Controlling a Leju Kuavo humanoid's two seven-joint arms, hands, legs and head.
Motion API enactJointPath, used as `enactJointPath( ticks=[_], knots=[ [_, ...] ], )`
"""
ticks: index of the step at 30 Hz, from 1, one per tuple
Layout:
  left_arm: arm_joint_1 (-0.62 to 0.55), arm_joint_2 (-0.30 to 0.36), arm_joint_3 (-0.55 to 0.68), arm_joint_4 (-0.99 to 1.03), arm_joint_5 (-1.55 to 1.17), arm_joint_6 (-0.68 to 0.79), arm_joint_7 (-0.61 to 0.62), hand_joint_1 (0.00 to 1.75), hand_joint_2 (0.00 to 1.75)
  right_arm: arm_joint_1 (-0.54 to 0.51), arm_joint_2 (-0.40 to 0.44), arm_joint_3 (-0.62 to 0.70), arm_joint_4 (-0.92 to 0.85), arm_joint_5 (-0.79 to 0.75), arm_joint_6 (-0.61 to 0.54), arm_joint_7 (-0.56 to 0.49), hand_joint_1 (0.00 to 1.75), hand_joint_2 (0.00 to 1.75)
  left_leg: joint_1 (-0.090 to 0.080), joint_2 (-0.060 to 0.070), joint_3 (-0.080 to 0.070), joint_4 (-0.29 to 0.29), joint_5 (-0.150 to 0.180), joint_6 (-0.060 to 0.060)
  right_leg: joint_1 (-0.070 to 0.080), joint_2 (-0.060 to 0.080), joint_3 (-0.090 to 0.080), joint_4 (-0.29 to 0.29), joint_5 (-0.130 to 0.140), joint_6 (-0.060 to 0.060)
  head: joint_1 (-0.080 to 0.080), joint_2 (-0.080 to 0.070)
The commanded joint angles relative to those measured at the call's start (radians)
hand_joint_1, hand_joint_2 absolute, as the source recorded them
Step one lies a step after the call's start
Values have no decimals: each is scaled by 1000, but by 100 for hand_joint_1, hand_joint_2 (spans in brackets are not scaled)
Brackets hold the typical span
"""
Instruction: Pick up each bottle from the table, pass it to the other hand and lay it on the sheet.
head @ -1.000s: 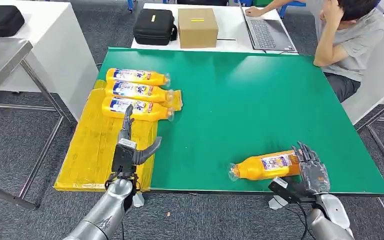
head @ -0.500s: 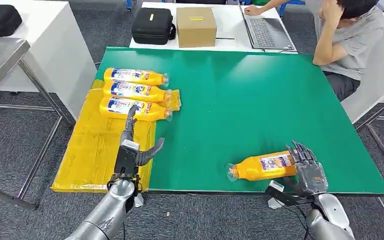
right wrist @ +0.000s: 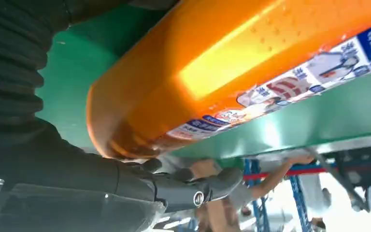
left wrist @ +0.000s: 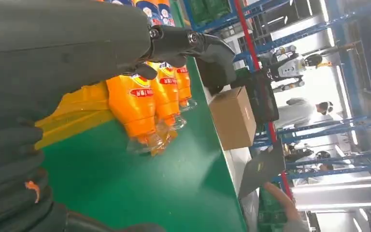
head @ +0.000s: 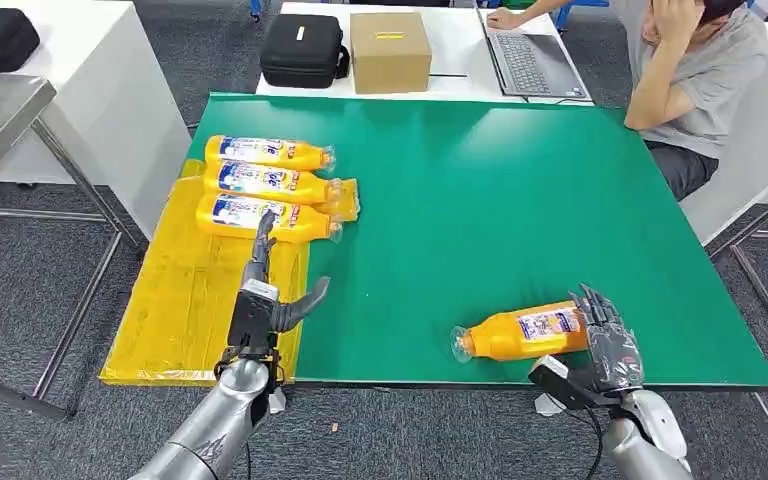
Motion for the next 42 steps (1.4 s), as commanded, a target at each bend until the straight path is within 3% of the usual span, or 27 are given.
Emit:
enactJointPath(
  ticks=[1, 7, 8, 9, 10, 21, 27, 33, 34, 36, 37, 39, 42],
  knots=[
    [-37, 25, -37, 64, 3, -9, 3, 0, 175, -8, -9, 108, 68, -7, 53, -1, 0, 175, 0, -1, 1, -1, 0, -1, 0, -2, 1, 0, 0, -1, 1, 0],
    [-58, 14, -41, 82, 14, -38, 3, 0, 175, -41, -70, 174, 116, -2, 175, -1, 0, 175, -2, -2, 1, -1, 0, -1, -2, -4, 1, 1, -2, -1, 0, 0],
    [-65, 9, -43, 88, 14, -42, 3, 0, 175, -50, -85, 194, 140, 28, 192, -1, 26, 175, -1, -3, 1, -1, 0, -1, -1, -4, 1, 0, -1, -1, 0, 0],
    [-70, 5, -43, 92, 13, -45, 3, 0, 175, -50, -97, 202, 150, 39, 203, -1, 141, 175, -2, -4, 1, -1, 1, -1, -1, -5, 1, 1, -2, -1, 0, 0],
    [-74, 2, -43, 96, 14, -46, 3, 0, 175, -49, -99, 208, 146, 37, 221, -1, 171, 175, 0, -4, 1, 0, 1, -1, 0, -5, 1, 0, -1, -1, 0, 0],
    [-81, -4, -44, 96, 5, -47, 3, 0, 175, -65, -153, 259, 201, 151, 372, 59, 175, 175, 0, -9, 12, 0, -1, 0, 0, -9, 3, -2, -10, -4, 0, 0],
    [-78, -10, -46, 93, -2, -38, 3, 0, 175, -55, -145, 218, 185, 112, 400, 15, 175, 175, -1, -16, 15, -2, 0, 1, -1, -16, 9, -4, -11, 0, 1, 0],
    [-76, -13, -37, 91, -5, -27, 3, 0, 175, 19, -120, 217, -13, -157, 417, -1, 175, 175, -2, -15, 17, -4, -1, 1, -2, -16, 12, -5, -11, -1, 1, 0],
    [-76, -14, -33, 93, -6, -23, 3, 0, 175, 48, -112, 220, -98, -306, 426, -1, 175, 175, -1, -13, 18, -3, -2, 1, -1, -13, 13, -5, -11, -1, 1, 0],
    [-78, -15, -32, 95, -7, -23, 3, 0, 175, 71, -109, 244, -159, -400, 383, -1, 175, 175, -1, -12, 19, -3, -3, 2, -1, -12, 15, -5, -11, -1, 1, 0],
    [-80, -16, -34, 96, -8, -24, 3, 0, 175, 83, -108, 258, -180, -413, 333, -1, 175, 175, 0, -8, 18, -3, -4, 2, 0, -8, 23, -7, -9, 1, 0, 0],
    [-83, -17, -35, 99, -9, -25, 3, 0, 175, 93, -109, 263, -192, -419, 306, -1, 175, 175, -1, -9, 17, -3, -5, 1, -1, -9, 22, -5, -9, -1, 0, 0],
    [-84, -17, -45, 102, -8, -21, 3, 0, 175, 131, -119, 289, -282, -499, 179, -1, 175, 175, -2, -9, 16, -2, -6, 1, -1, -9, 20, -3, -10, 0, 0, 0]
  ],
)
